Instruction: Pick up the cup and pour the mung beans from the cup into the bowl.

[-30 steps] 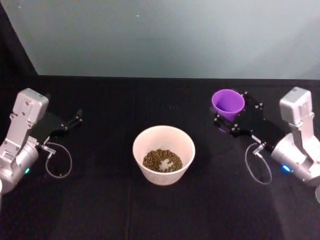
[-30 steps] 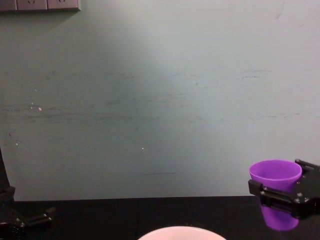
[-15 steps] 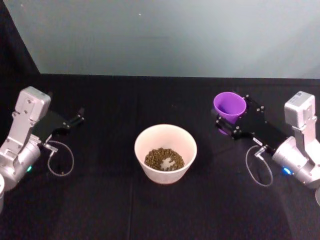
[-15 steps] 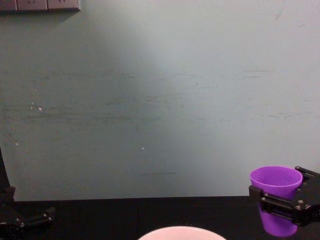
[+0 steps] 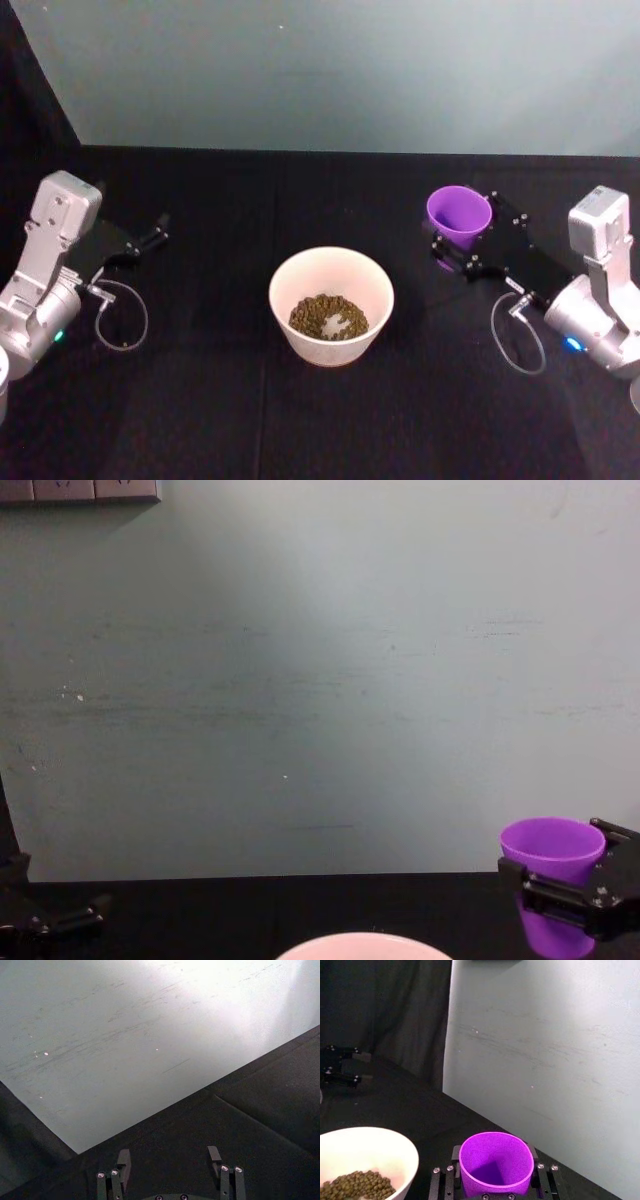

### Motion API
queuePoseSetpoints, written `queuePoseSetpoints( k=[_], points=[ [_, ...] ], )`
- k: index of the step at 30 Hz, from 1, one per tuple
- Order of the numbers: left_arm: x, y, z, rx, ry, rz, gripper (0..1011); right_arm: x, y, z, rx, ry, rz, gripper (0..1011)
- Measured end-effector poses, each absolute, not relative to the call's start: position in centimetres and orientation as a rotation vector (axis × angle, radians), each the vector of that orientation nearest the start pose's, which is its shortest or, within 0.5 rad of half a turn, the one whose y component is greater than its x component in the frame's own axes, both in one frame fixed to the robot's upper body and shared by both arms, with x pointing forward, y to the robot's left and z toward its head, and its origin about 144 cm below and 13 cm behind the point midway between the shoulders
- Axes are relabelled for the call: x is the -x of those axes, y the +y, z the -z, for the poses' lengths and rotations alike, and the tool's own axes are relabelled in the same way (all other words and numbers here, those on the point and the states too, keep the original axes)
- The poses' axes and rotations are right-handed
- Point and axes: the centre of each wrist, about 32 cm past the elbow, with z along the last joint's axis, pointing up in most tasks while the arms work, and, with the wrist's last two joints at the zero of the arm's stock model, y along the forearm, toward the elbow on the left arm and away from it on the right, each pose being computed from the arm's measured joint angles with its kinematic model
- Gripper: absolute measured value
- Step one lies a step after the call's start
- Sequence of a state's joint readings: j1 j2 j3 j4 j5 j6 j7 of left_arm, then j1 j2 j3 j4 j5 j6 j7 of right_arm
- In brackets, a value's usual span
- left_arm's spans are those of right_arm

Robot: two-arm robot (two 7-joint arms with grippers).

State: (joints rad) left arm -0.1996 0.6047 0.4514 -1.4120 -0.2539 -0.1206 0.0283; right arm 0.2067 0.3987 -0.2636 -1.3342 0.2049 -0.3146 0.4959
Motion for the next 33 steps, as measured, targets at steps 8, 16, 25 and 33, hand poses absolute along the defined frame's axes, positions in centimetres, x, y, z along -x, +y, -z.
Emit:
queuePoseSetpoints(
  k=[8,16,25,33],
  points=[
    [-48.9,31.0,-114.0,-0.304,-0.285,-1.248,1000,-50.8,-30.2,-112.8,0.054,-0.284,0.855,749],
    [-48.9,31.0,-114.0,-0.304,-0.285,-1.248,1000,-50.7,-30.9,-111.8,0.029,-0.263,0.842,749],
    [-48.9,31.0,-114.0,-0.304,-0.285,-1.248,1000,-50.9,-31.3,-110.6,-0.003,-0.192,0.847,749],
    [-48.9,31.0,-114.0,-0.304,-0.285,-1.248,1000,-51.1,-31.4,-109.7,-0.025,-0.111,0.851,749]
  ],
)
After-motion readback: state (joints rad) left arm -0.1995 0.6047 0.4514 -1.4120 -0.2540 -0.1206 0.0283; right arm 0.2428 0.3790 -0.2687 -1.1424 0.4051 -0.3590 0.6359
